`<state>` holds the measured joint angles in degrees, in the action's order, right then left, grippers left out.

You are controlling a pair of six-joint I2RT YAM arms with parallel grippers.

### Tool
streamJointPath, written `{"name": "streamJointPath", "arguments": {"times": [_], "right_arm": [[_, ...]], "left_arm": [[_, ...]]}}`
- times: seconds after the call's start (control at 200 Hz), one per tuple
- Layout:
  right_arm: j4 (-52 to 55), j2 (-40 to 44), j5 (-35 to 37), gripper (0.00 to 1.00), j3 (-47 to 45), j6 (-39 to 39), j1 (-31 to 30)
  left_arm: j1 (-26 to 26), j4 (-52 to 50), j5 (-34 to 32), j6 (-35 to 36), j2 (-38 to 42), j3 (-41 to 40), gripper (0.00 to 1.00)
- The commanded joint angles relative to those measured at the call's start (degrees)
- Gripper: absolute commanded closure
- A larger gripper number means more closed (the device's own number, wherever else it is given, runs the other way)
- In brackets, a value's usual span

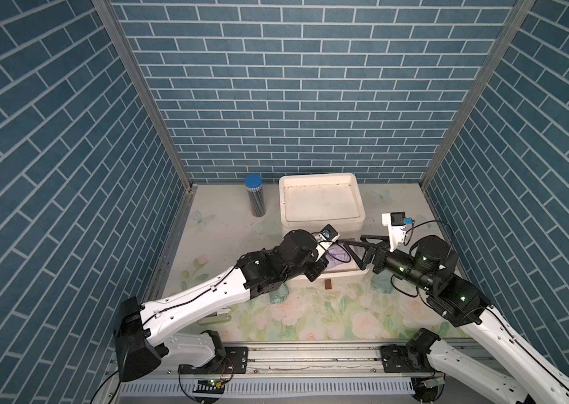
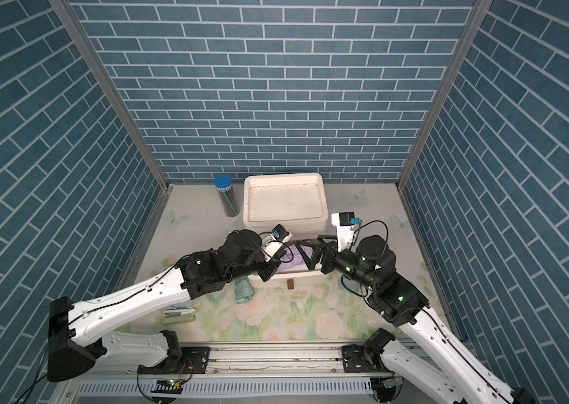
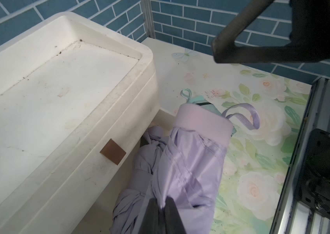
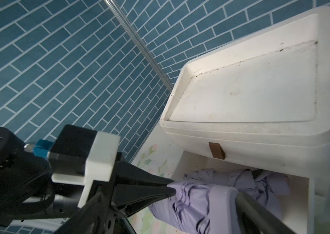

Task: Place the umbrella in the drawer by color
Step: Pick up the umbrella from the center of the board.

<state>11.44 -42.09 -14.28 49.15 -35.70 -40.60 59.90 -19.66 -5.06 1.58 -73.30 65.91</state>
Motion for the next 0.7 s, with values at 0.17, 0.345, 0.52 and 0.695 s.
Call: {"name": "streamJointPath", "arguments": {"times": [0.17,0.345,0.52,0.695], "right_arm": [[1.0,-4.4,-2.3,0.01,0.5,-0.8,2.4],[-8.3,-3.6,-14.4,0.04,-4.4,-3.8,3.7],[-9.4,-3.9,-18.3,0.21,-6.3,-4.5,3.7],[-11.1,-4.6,-19.9,0.36,-7.6,-4.9,3.7]], "left_arm": [[0.3,3.9,1.3,3.0,4.3,-0.9,1.0],[0.1,4.0,-0.2,4.4,6.4,-2.2,1.0],[0.1,4.5,0.0,4.3,7.0,-3.2,1.0],[0.1,5.1,0.0,3.7,6.4,-3.6,1.0]]}}
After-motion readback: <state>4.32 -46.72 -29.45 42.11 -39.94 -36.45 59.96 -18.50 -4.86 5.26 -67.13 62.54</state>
